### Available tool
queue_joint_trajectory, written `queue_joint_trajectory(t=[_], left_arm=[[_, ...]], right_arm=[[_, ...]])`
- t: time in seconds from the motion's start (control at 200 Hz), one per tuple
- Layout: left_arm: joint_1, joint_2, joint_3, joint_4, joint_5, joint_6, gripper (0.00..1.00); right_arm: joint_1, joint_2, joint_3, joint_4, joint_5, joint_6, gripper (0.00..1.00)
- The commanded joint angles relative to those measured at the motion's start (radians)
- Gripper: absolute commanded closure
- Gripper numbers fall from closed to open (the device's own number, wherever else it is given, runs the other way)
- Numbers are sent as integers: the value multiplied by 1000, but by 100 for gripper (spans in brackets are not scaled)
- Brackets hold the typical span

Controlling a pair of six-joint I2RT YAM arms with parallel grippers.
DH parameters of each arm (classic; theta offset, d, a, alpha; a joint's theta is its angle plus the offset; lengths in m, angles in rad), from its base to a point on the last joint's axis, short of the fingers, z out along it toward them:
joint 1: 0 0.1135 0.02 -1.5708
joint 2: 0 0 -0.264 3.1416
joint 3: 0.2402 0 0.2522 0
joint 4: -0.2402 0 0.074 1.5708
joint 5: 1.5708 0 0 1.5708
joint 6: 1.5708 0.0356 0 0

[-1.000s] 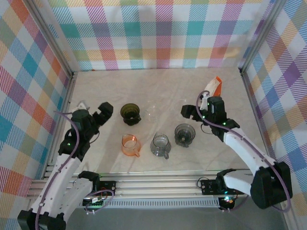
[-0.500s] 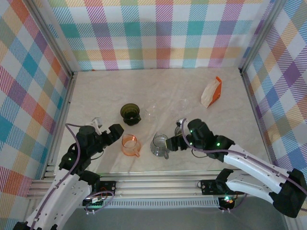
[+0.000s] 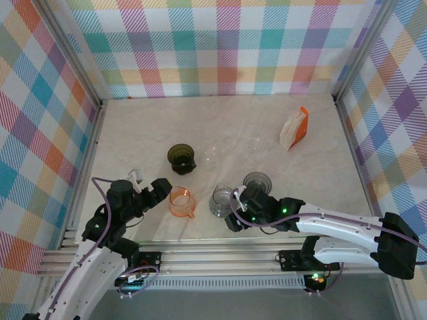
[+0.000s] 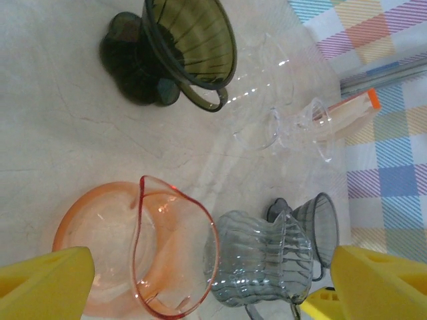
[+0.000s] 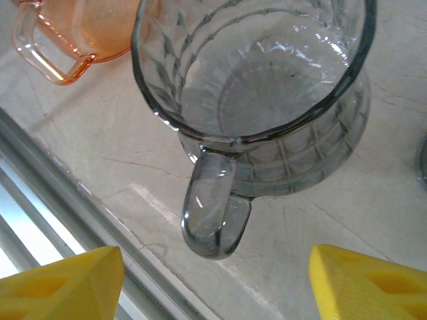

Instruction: Place the coffee filter in the dripper

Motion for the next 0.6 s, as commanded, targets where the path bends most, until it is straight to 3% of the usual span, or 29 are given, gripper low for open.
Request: queue_joint_trajectory(t=[0.0, 0.21, 0.415, 0.595], left_arm=[[-9, -29, -16, -26, 9, -11, 8], [-9, -43, -21, -30, 1, -9, 8], [-9, -45, -32, -30, -2, -11, 8], [-9, -44, -37, -25, -2, -12, 7]], right_arm=[[19, -13, -15, 9, 54, 25, 27], [41, -87, 9, -84, 131, 46, 27], [29, -186, 29, -264, 338, 126, 27], [-87, -161, 21, -274, 296, 125, 26]])
